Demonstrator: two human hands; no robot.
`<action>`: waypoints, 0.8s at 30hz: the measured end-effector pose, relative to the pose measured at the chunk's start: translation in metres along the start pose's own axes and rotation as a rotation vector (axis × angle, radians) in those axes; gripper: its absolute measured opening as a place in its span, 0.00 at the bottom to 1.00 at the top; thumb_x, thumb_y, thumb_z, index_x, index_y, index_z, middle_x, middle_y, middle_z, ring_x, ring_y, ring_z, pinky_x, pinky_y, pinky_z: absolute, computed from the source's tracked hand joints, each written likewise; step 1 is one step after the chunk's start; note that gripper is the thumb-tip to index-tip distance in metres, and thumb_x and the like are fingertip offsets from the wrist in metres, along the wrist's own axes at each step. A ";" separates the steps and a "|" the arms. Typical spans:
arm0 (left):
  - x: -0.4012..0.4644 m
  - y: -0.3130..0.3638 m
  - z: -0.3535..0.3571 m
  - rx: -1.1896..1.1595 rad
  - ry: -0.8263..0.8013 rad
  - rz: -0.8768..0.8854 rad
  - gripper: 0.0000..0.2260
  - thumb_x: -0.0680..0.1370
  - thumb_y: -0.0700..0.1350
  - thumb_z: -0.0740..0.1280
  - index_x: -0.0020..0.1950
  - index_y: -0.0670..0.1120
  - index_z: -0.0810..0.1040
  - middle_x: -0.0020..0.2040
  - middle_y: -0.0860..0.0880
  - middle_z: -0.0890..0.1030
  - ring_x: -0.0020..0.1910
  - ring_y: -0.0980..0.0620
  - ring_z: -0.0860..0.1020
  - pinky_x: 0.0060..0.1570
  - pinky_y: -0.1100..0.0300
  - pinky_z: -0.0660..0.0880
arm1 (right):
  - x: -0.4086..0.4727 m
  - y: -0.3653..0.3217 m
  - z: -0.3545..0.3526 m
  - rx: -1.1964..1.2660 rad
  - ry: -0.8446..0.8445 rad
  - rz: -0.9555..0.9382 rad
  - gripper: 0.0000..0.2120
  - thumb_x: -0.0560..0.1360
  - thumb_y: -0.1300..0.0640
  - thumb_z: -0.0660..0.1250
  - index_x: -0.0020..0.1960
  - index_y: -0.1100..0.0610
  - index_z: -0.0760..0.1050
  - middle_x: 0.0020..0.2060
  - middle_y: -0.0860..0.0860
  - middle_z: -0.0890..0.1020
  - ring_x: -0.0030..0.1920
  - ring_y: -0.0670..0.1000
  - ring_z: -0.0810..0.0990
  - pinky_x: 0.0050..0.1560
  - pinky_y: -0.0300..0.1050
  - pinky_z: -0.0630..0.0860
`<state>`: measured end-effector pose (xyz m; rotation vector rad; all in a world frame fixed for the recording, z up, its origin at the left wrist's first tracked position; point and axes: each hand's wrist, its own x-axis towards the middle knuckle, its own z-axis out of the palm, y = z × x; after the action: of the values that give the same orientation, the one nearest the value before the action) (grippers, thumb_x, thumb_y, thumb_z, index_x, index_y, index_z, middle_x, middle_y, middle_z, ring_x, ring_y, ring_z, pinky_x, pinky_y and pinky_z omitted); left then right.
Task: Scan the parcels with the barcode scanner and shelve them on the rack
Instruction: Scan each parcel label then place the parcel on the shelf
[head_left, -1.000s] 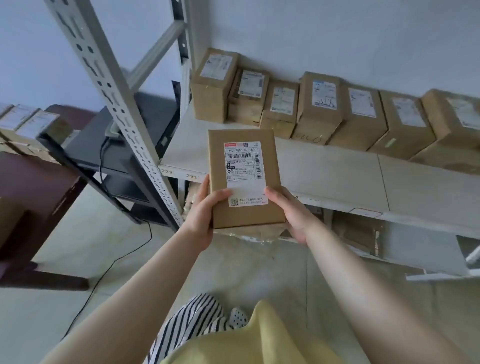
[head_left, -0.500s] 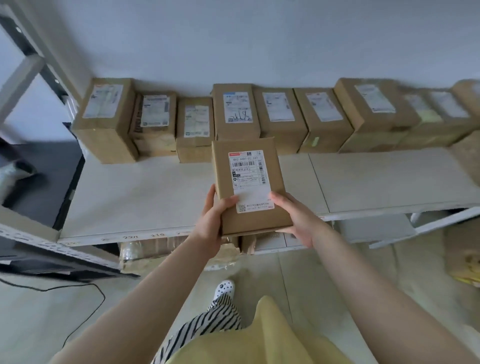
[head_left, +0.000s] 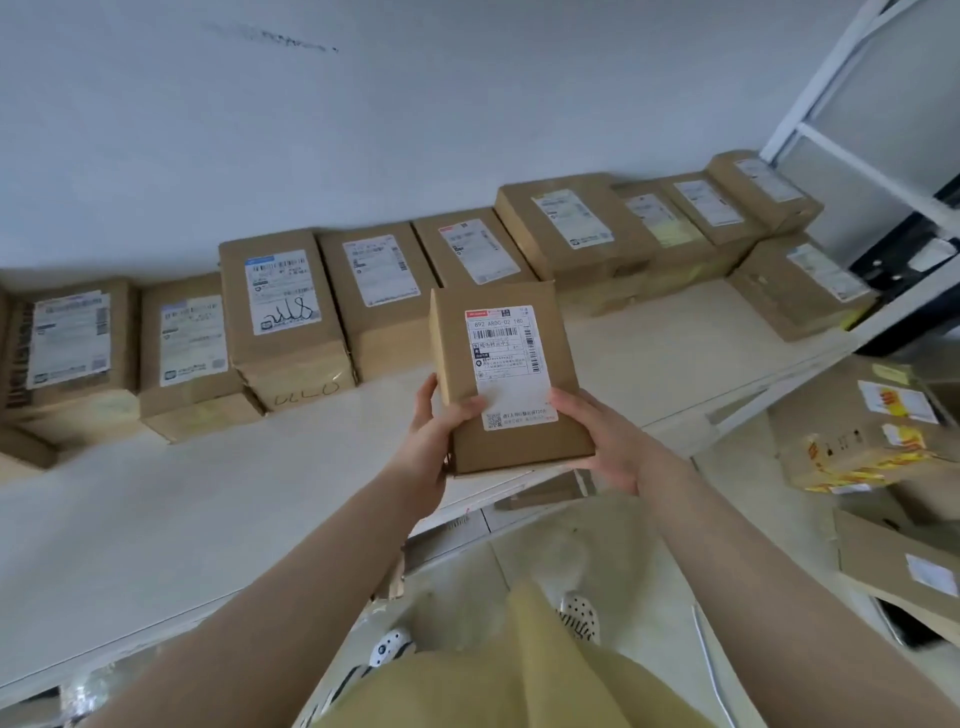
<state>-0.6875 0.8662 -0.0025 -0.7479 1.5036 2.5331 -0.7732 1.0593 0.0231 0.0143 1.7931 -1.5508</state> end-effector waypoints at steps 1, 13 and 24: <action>0.007 -0.002 0.011 0.007 0.000 -0.001 0.50 0.56 0.56 0.78 0.77 0.62 0.63 0.62 0.52 0.82 0.60 0.49 0.81 0.57 0.51 0.79 | 0.004 0.001 -0.013 0.003 0.015 -0.001 0.24 0.75 0.44 0.68 0.67 0.52 0.71 0.59 0.50 0.82 0.60 0.50 0.80 0.65 0.57 0.75; 0.090 -0.063 0.195 -0.075 0.119 -0.014 0.48 0.58 0.54 0.78 0.77 0.61 0.64 0.64 0.50 0.82 0.63 0.46 0.80 0.63 0.42 0.78 | 0.047 -0.006 -0.227 -0.035 -0.131 0.046 0.44 0.63 0.33 0.75 0.73 0.51 0.69 0.63 0.48 0.82 0.65 0.51 0.79 0.69 0.60 0.71; 0.115 -0.079 0.256 -0.094 0.216 0.016 0.45 0.62 0.50 0.77 0.78 0.59 0.64 0.61 0.50 0.84 0.57 0.49 0.84 0.54 0.50 0.83 | 0.060 -0.011 -0.290 0.007 -0.206 0.084 0.39 0.67 0.37 0.75 0.73 0.50 0.69 0.65 0.49 0.80 0.67 0.52 0.77 0.68 0.62 0.71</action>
<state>-0.8542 1.1049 -0.0183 -1.0568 1.4615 2.6221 -0.9725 1.2769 -0.0045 -0.0634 1.6055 -1.4444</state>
